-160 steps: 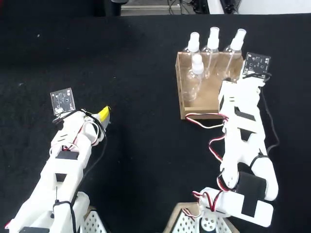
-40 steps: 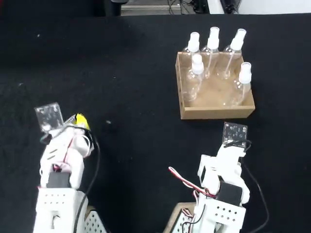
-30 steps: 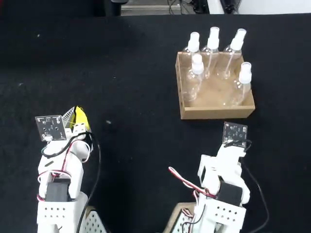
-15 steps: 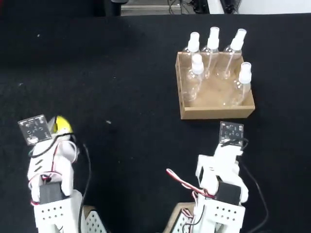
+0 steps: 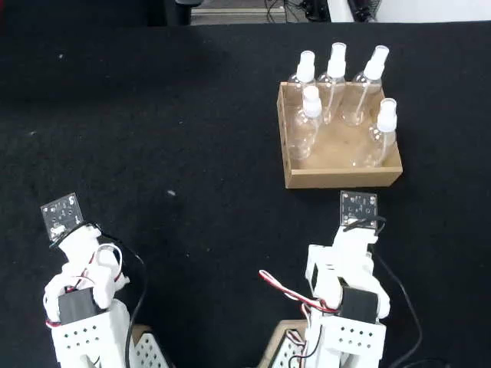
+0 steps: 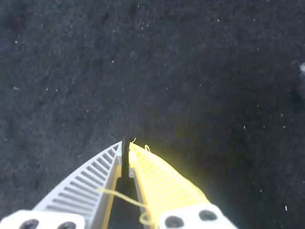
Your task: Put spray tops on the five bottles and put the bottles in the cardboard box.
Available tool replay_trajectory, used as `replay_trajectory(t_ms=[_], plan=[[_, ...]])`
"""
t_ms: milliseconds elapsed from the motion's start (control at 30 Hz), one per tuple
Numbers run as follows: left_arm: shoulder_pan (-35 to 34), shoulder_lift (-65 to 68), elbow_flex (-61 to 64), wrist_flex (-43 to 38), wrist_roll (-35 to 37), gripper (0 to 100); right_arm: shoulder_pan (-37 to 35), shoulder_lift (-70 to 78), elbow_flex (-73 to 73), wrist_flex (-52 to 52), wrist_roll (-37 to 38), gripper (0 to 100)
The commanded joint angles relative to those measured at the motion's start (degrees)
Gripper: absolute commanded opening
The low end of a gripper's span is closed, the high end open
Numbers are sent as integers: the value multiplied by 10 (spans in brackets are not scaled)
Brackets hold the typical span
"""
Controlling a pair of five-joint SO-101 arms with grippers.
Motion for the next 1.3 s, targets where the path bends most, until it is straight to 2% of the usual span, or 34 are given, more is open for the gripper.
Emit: replay_trajectory(t_ms=[0, 1267], plan=[[-7, -6, 12, 6, -3, 30, -8, -58, -5, 5, 0, 86], [-6, -10, 12, 8, -2, 30, -7, -57, -5, 5, 0, 86]])
